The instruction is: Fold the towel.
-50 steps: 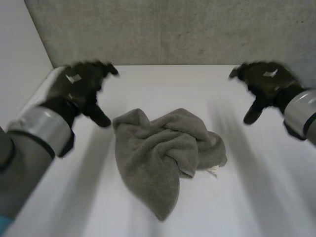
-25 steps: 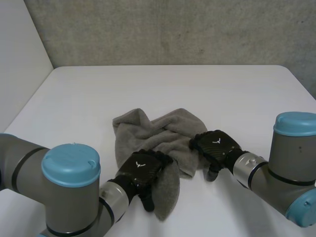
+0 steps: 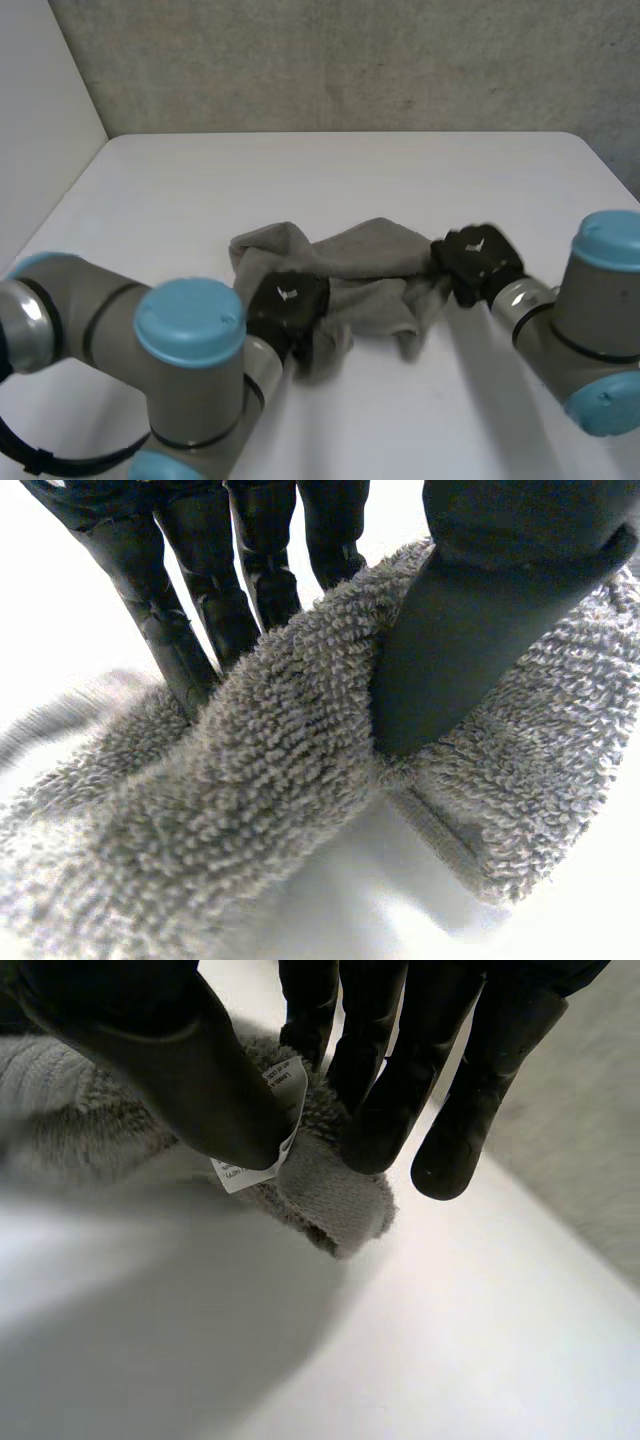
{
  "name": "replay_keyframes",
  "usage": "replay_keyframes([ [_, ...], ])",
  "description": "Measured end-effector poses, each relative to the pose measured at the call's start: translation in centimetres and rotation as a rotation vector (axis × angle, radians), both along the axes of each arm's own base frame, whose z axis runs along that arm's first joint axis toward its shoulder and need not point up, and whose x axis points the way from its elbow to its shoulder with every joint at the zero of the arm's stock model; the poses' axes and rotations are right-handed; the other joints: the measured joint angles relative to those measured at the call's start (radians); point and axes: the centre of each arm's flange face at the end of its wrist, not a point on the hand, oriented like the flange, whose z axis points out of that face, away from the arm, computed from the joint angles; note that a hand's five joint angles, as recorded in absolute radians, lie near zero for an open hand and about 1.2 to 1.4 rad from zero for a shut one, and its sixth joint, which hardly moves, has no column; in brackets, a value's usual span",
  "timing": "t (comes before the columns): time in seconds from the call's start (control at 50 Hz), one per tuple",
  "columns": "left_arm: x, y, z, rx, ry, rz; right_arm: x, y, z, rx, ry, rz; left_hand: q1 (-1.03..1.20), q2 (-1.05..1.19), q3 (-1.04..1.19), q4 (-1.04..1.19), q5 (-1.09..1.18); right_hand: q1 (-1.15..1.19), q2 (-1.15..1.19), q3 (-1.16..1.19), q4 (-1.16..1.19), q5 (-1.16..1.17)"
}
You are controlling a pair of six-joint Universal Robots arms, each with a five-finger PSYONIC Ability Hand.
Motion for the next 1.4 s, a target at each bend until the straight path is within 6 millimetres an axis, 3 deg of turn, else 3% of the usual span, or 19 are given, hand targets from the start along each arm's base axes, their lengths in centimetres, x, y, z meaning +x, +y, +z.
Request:
replay_keyframes([
  [0.14, 2.8, -3.8, 8.8, -0.217, 0.125, 0.128, -1.6, -0.3, 8.9, -0.19, -0.157, -0.043, 0.0, 0.01, 0.012, 0.014, 0.0, 0.002, 0.0, 0.001, 0.0, 0.004],
  [0.16, 3.8, -4.1, 11.4, -0.283, 0.152, 0.149, -2.0, 0.0, 11.7, -0.233, -0.207, -0.037, 0.0, 0.01, 0.013, 0.014, 0.0, 0.002, 0.0, 0.001, 0.0, 0.006],
  [0.22, 5.6, -4.0, 16.7, -0.425, 0.217, 0.164, -3.0, 1.1, 17.0, -0.287, -0.275, -0.008, 0.0, 0.01, 0.013, 0.014, 0.0, 0.002, 0.0, 0.001, 0.0, 0.006],
  [0.28, 7.1, -3.6, 20.2, -0.522, 0.26, 0.157, -3.8, 1.9, 20.3, -0.262, -0.29, 0.025, 0.0, 0.01, 0.014, 0.014, 0.0, 0.002, 0.0, 0.001, 0.0, 0.006],
  [0.34, 7.8, -4.0, 20.9, -0.54, 0.258, 0.147, -4.1, 1.3, 20.5, -0.19, -0.272, 0.038, 0.0, 0.01, 0.014, 0.014, 0.0, 0.002, 0.0, 0.002, 0.0, 0.006],
  [0.38, 8.0, -4.5, 20.2, -0.514, 0.238, 0.137, -4.2, 0.6, 20.0, -0.143, -0.255, 0.041, 0.0, 0.01, 0.012, 0.007, 0.0, 0.002, 0.0, 0.005, 0.0, 0.006],
  [0.56, 7.0, -8.5, 11.6, -0.205, 0.074, 0.088, -2.6, -3.2, 14.5, 0.018, -0.157, 0.06, -0.007, -0.096, -0.106, -0.111, -0.002, 0.002, 0.0, 0.005, 0.0, 0.006],
  [0.64, 7.1, -12.3, 10.7, -0.19, 0.064, 0.114, -0.6, -5.0, 13.5, -0.023, -0.171, 0.07, -0.022, -0.104, -0.115, -0.121, -0.002, 0.002, 0.0, 0.005, 0.0, 0.006],
  [0.72, 6.7, -15.2, 12.8, -0.272, 0.106, 0.097, 0.8, -6.9, 14.3, -0.185, -0.252, 0.062, -0.022, -0.104, -0.116, -0.121, -0.002, 0.002, 0.0, 0.005, 0.0, 0.006],
  [0.78, 6.1, -16.6, 16.5, -0.406, 0.174, 0.039, 1.2, -8.1, 17.4, -0.426, -0.397, 0.037, -0.024, -0.107, -0.117, -0.122, -0.002, 0.002, 0.0, 0.005, 0.0, 0.006],
  [0.88, 5.8, -16.0, 22.4, -0.628, 0.301, -0.052, 0.1, -6.9, 22.4, -0.665, -0.573, 0.013, -0.024, -0.108, -0.117, -0.122, -0.002, 0.006, 0.003, 0.005, 0.0, 0.012],
  [0.96, 6.5, -15.3, 24.1, -0.686, 0.405, -0.096, -0.5, -5.8, 22.8, -0.649, -0.595, 0.004, -0.024, -0.109, -0.118, -0.123, -0.002, 0.009, 0.005, 0.005, 0.0, 0.015],
  [1.04, 7.6, -15.5, 22.8, -0.632, 0.453, -0.109, -0.5, -5.2, 21.2, -0.538, -0.55, 0.015, -0.062, -0.137, -0.145, -0.151, -0.043, 0.01, 0.005, 0.005, 0.0, 0.016],
  [1.12, 8.5, -15.9, 19.6, -0.521, 0.452, -0.11, -0.2, -4.8, 18.6, -0.392, -0.48, 0.037, -0.134, -0.202, -0.207, -0.213, -0.118, 0.01, 0.005, 0.005, 0.0, 0.016],
  [1.28, 9.5, -16.0, 9.3, -0.234, 0.341, -0.117, -0.6, -4.2, 9.8, -0.07, -0.273, 0.026, -0.385, -0.456, -0.46, -0.469, -0.381, 0.01, 0.005, 0.005, 0.0, 0.016],
  [1.4, 9.8, -14.9, 4.8, -0.155, 0.17, -0.144, -1.1, -2.9, 4.8, 0.06, -0.176, 0.019, -0.69, -0.753, -0.76, -0.766, -0.678, 0.01, 0.005, 0.005, 0.0, 0.016],
])
